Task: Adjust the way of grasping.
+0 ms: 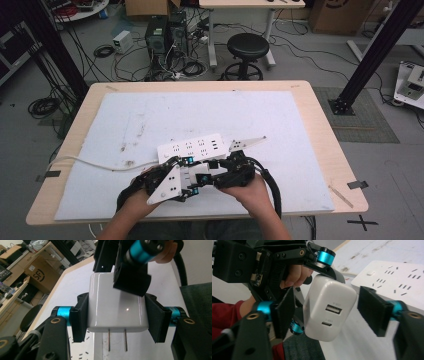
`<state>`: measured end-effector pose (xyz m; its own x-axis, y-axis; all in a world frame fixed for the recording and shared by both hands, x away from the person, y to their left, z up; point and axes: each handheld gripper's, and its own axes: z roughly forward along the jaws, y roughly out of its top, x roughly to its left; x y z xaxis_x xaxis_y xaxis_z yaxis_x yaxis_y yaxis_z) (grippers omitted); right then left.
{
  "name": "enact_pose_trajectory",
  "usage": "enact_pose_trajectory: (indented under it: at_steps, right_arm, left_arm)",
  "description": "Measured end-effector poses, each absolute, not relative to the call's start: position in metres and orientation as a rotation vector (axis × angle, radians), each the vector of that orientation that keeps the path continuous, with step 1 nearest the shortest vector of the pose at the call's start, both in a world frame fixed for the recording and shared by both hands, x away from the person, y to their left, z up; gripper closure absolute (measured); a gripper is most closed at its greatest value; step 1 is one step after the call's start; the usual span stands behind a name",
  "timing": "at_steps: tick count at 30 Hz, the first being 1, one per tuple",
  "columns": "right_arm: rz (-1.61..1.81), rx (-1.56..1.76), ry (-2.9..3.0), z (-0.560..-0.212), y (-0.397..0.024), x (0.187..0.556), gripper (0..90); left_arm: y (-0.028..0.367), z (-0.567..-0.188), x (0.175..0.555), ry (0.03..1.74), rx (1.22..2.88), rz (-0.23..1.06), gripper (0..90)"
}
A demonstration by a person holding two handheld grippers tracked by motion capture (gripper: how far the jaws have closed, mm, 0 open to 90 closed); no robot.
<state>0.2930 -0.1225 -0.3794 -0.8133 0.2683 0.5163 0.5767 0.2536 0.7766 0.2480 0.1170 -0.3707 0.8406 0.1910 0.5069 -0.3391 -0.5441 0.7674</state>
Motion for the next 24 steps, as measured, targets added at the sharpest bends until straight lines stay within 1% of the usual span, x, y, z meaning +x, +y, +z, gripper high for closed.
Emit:
enact_pose_trajectory:
  at_steps: [1,3,7,8,12,13,24]
  right_arm:
    - [-1.580,-0.786,-2.239,-0.3799,-0.1220,0.2933,33.5]
    - [-1.572,-0.775,-2.232,-0.3816,-0.1204,0.2944,38.2]
    - [-1.576,-0.781,-2.212,-0.3831,-0.1196,0.2951,40.3]
    - [-1.588,-0.779,-2.183,-0.3855,-0.1182,0.2965,46.3]
    - [-1.582,-0.776,-2.179,-0.3857,-0.1181,0.2967,47.9]
    - [-1.590,-0.769,-2.163,-0.3859,-0.1171,0.2971,51.4]
    - [-1.547,-0.800,-2.119,-0.3873,-0.1162,0.3003,57.1]
  left_arm:
    - [0.1170,-0.3707,0.2482,-0.108,2.037,0.677,42.5]
    - [0.1171,-0.3705,0.2482,-0.105,2.036,0.684,42.5]
    - [0.1173,-0.3705,0.2480,-0.101,2.030,0.685,42.5]
    - [0.1178,-0.3698,0.2478,-0.102,2.032,0.689,42.5]
    - [0.1182,-0.3696,0.2474,-0.107,2.028,0.695,42.5]
    - [0.1183,-0.3695,0.2475,-0.106,2.027,0.693,42.5]
    - [0.1172,-0.3699,0.2472,-0.128,2.046,0.729,42.5]
